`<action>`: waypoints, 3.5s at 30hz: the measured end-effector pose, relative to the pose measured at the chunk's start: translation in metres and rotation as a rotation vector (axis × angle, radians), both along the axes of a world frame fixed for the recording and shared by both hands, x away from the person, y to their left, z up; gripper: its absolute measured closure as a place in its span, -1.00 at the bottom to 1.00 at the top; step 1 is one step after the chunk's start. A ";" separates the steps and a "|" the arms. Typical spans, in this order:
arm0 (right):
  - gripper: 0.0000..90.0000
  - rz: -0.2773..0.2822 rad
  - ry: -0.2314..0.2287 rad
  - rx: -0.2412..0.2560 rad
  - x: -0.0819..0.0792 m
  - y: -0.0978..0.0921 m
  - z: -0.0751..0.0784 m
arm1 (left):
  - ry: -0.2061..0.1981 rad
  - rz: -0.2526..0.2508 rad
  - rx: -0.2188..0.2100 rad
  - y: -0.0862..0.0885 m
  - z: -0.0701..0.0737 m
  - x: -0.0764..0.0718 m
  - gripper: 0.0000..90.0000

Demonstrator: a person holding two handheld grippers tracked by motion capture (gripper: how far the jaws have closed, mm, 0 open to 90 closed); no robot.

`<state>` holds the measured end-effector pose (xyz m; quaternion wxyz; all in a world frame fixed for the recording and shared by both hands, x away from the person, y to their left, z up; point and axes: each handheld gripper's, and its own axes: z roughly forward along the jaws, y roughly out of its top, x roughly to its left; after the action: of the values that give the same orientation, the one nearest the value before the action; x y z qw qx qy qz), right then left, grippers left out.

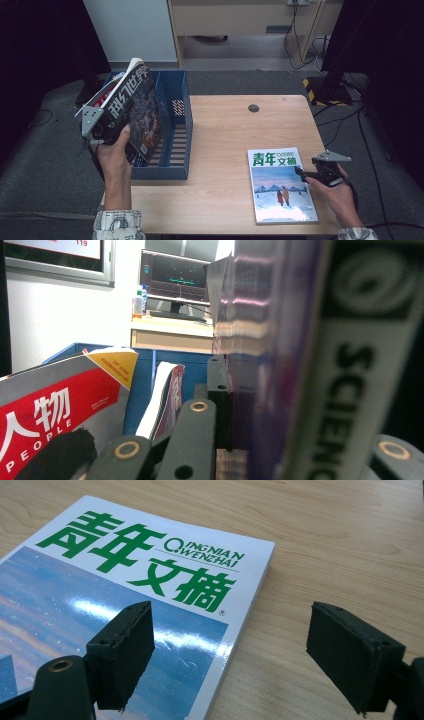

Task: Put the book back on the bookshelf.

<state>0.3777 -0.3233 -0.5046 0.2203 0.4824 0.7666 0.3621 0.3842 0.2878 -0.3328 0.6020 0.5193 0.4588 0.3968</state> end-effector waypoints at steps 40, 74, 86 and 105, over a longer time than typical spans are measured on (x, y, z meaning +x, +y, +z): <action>-0.56 -0.003 -0.001 0.004 0.000 -0.001 0.000 | 0.016 0.034 0.032 -0.003 -0.020 0.010 0.83; -0.56 -0.001 0.003 0.004 0.000 -0.001 0.000 | 0.061 0.060 0.048 -0.007 -0.048 0.022 0.83; -0.56 -0.002 0.003 0.003 0.000 -0.001 0.000 | 0.076 0.057 0.047 -0.010 -0.057 0.026 0.83; -0.56 -0.006 0.004 0.009 -0.001 -0.001 0.001 | 0.095 0.070 0.041 -0.012 -0.069 0.026 0.83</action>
<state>0.3769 -0.3247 -0.5039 0.2175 0.4863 0.7641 0.3639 0.4098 0.2758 -0.4022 0.5548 0.5334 0.4964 0.4017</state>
